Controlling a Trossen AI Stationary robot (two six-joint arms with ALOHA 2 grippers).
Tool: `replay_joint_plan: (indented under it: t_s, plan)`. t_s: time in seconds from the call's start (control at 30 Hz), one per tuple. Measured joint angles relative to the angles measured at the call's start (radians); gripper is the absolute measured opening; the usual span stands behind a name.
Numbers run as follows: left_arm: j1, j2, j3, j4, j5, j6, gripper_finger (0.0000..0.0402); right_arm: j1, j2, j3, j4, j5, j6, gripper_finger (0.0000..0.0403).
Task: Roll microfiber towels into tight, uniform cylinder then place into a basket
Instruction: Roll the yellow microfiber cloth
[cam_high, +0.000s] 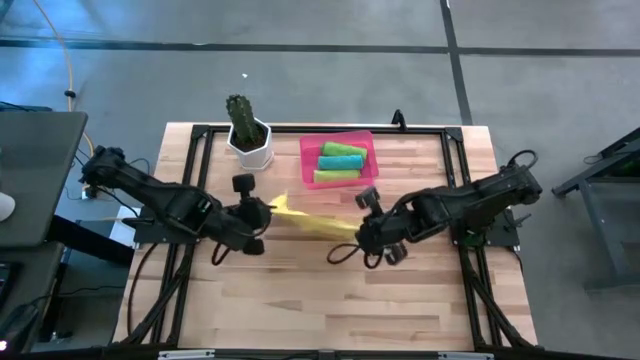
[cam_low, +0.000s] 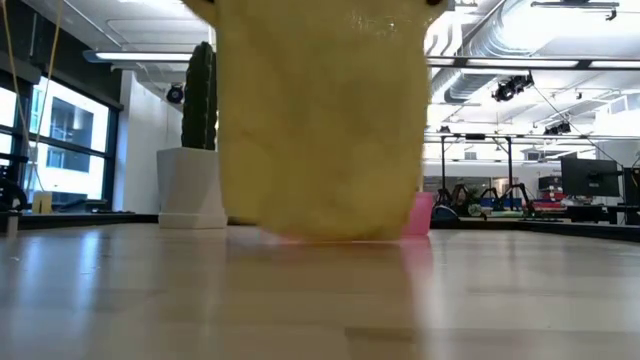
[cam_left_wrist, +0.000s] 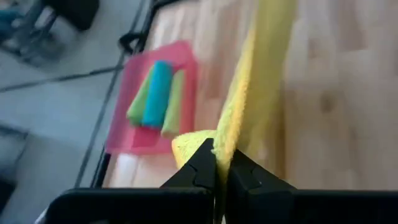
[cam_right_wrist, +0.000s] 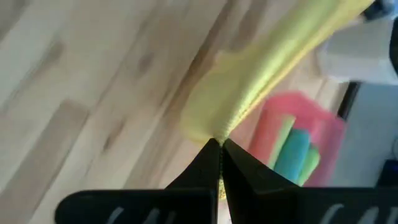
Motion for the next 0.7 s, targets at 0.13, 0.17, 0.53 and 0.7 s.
replay_joint_plan:
  t_s: [0.13, 0.17, 0.53, 0.7]
  plan:
    - [-0.003, 0.007, 0.035, -0.003, -0.189, 0.015, 0.0000, 0.002, 0.000, 0.000, -0.042, 0.348, 0.052, 0.0000]
    - [-0.001, 0.007, 0.043, -0.001, -0.251, 0.021, 0.0000, -0.001, 0.000, 0.000, -0.042, 0.421, 0.051, 0.0000]
    - [0.143, 0.026, 0.058, 0.000, -0.378, 0.205, 0.0000, -0.086, 0.000, 0.001, -0.049, 0.591, -0.202, 0.0000]
    - [0.135, 0.046, 0.058, -0.001, -0.299, 0.111, 0.0000, -0.081, 0.000, 0.001, -0.096, 0.564, -0.051, 0.0000]
